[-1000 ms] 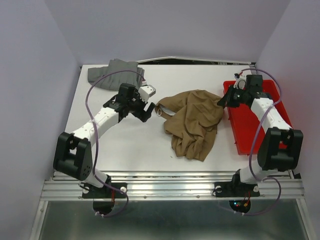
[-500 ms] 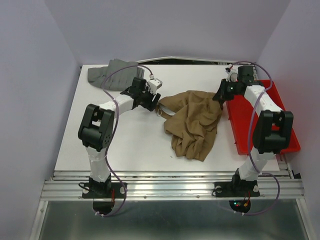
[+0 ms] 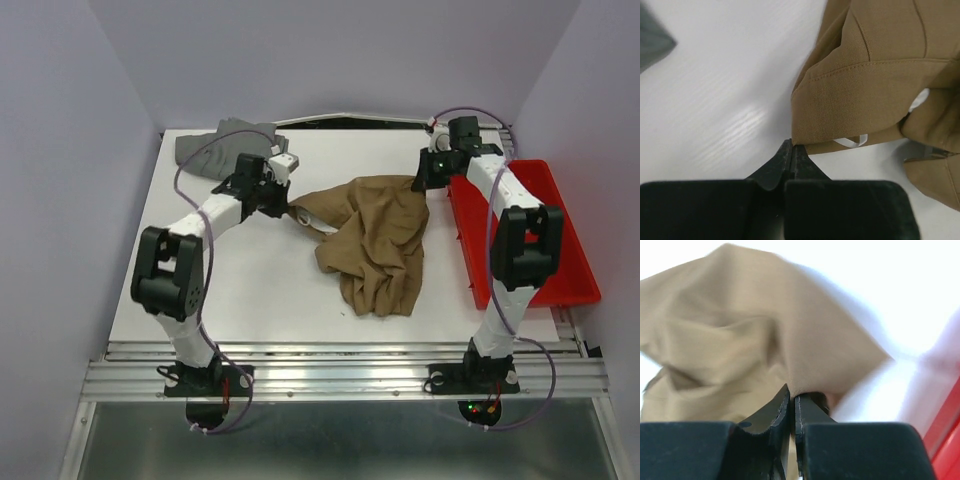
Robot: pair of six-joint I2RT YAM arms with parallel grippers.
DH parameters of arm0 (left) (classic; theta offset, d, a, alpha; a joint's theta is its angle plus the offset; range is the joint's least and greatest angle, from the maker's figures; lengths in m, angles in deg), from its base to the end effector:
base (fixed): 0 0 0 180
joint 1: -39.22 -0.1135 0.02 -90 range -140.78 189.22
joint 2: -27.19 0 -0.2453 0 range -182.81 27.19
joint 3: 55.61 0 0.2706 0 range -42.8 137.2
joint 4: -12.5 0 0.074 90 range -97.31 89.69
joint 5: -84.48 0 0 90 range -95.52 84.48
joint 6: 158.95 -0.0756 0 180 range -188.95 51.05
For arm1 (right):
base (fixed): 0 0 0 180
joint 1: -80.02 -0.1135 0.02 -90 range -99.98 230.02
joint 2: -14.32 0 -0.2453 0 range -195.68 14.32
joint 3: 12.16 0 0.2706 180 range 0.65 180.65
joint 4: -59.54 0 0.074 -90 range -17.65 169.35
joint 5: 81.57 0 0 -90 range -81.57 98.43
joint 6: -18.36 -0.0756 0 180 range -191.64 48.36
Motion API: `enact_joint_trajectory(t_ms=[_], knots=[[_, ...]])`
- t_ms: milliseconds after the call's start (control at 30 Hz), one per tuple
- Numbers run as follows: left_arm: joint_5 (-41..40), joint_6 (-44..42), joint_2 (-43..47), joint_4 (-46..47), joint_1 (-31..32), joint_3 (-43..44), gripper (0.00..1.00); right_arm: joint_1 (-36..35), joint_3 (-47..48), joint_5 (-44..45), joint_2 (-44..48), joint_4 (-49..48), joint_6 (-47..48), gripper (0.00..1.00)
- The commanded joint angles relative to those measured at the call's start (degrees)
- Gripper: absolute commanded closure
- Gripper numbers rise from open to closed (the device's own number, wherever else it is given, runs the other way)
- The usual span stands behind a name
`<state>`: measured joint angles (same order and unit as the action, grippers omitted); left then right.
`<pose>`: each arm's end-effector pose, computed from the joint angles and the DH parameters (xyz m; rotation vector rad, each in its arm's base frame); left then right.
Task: Fold and stack the skirts
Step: Move the skirt to the center of the board, then flatten the skirt out
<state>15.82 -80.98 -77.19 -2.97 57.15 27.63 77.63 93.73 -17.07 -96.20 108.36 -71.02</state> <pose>0.4189 -0.1645 0.1674 0.7659 2.0602 -0.4684 0.4586 0.0517 0.2071 -0.2479 2.4496 0.5680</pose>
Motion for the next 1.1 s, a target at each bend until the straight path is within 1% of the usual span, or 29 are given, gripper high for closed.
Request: enact_joint_trajectory(t_ms=[0, 33, 67, 167, 200, 233, 267, 367, 400, 433, 467, 500, 533, 567, 600, 667, 700, 733, 800, 833, 933, 967, 1067], knots=[[2.9, -1.5, 19.0, -8.0, -4.5, -3.7, 1.00, -1.0, 8.6, 5.0, -4.3, 0.7, 2.2, 0.89], [2.8, -1.9, 21.2, -10.0, -4.7, -4.3, 1.00, -1.0, 12.0, 5.2, -5.2, 1.2, 2.4, 0.86], [3.3, -2.1, 25.7, -12.9, -4.7, -5.6, 1.00, -1.7, 14.0, 5.8, -7.1, 2.4, 2.5, 0.65], [5.0, -1.5, 31.3, -17.8, -4.2, -7.0, 1.00, -2.3, 22.8, 6.8, -9.7, 7.8, 4.1, 0.24], [5.2, -1.2, 31.7, -19.1, -4.0, -6.8, 1.00, -2.3, 23.5, 6.3, -8.8, 8.0, 5.0, 0.19], [5.7, -0.6, 31.9, -21.2, -3.7, -6.4, 1.00, -2.3, 23.4, 6.1, -7.6, 7.8, 5.4, 0.18], [6.0, -0.1, 32.0, -21.7, -3.7, -6.4, 1.00, -2.3, 23.4, 5.5, -6.4, 8.4, 5.9, 0.18], [7.1, 1.6, 31.5, -22.1, -3.7, -5.7, 1.00, -2.8, 23.3, -1.1, -0.7, 11.4, 5.9, 0.20], [7.7, 1.8, 30.8, -22.1, -3.7, -5.3, 1.00, -3.6, 19.5, -3.4, 1.5, 11.5, 5.9, 0.22], [8.4, 2.3, 30.4, -22.2, -3.7, -4.9, 1.00, -4.3, 17.1, -8.4, 6.1, 11.4, 5.4, 0.23], [9.5, 2.6, 29.8, -22.6, -3.7, -3.6, 1.00, -5.3, 14.2, -11.0, 8.4, 10.1, 5.0, 0.26], [9.9, 3.8, 28.5, -22.6, -3.7, -2.9, 1.00, -8.6, 7.6, -14.9, 12.8, 9.2, 4.9, 0.28], [10.1, 4.2, 28.0, -22.7, -3.7, -2.5, 1.00, -11.2, 4.4, -15.5, 14.6, 8.6, 4.8, 0.31], [10.2, 4.6, 27.0, -23.1, -3.8, -1.8, 1.00, -17.6, 1.6, -13.7, 16.0, 7.3, 4.8, 0.35], [9.2, 5.0, 26.3, -23.4, -3.9, -1.8, 1.00, -21.0, -2.9, -12.3, 17.3, 6.3, 4.7, 0.40], [8.6, 5.3, 26.0, -23.9, -4.6, -2.0, 1.00, -26.8, -6.7, -9.1, 17.4, 4.4, 4.2, 0.46], [8.7, 5.5, 25.5, -24.3, -5.0, -2.1, 1.00, -29.5, -8.4, -7.2, 17.3, 2.9, 3.9, 0.48], [8.8, 6.1, 25.4, -25.1, -6.7, -2.7, 1.00, -34.4, -11.0, -3.2, 16.8, 0.2, 3.9, 0.50], [8.4, 6.3, 25.0, -25.8, -8.6, -3.6, 1.00, -39.2, -12.5, 0.9, 16.1, -1.9, 4.5, 0.53], [8.0, 6.5, 24.8, -26.2, -10.8, -4.1, 1.00, -43.3, -12.9, 5.0, 15.8, -3.0, 4.2, 0.55], [6.9, 6.8, 23.7, -26.2, -14.4, -6.3, 1.00, -47.3, -14.8, 8.9, 14.4, -8.7, 3.7, 0.56], [7.9, 6.7, 23.0, -26.3, -16.2, -7.1, 1.00, -49.3, -15.4, 9.1, 13.8, -11.4, 3.9, 0.56], [9.7, 6.1, 18.4, -26.9, -18.8, -7.2, 1.00, -52.3, -12.9, 12.3, 10.2, -13.8, 4.1, 0.53]])
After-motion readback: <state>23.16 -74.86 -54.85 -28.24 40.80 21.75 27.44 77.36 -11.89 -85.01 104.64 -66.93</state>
